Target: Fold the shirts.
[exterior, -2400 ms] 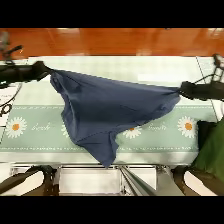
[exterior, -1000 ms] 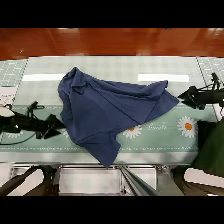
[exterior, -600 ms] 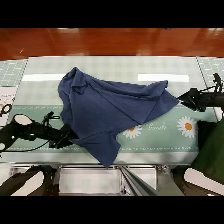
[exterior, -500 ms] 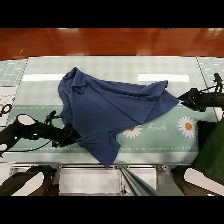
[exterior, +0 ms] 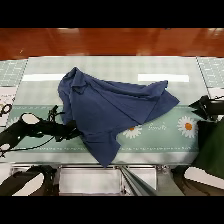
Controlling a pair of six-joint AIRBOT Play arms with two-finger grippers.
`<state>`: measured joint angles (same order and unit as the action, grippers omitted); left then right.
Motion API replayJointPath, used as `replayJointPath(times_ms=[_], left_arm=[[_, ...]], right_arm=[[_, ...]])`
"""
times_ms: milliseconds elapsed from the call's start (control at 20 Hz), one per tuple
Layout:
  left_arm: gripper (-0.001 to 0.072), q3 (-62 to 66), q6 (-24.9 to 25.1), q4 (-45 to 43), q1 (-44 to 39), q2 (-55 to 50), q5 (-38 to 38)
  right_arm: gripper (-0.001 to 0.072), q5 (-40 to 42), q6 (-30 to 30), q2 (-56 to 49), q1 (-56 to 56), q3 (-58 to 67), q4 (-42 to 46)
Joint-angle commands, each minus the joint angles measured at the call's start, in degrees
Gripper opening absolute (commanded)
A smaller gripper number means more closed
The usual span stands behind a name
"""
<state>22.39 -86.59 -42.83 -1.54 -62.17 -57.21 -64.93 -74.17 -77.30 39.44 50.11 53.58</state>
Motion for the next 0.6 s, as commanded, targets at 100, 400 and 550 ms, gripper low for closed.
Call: replayJointPath(times_ms=[100,400,550], left_arm=[[0.0016,0.1,0.4,0.5,-0.2,0.0,0.3],[0.0016,0.1,0.4,0.5,-0.3,0.0,0.3],[0.0016,0.1,0.4,0.5,-0.3,0.0,0.3]], right_arm=[[0.0407,-1.4,6.3,-11.5,-0.9,2.3,-8.6],[0.0407,-1.4,5.3,-20.9,-10.3,12.5,-11.1],[0.0379,-1.1,3.9,-23.4,-14.3,16.2,-11.2]])
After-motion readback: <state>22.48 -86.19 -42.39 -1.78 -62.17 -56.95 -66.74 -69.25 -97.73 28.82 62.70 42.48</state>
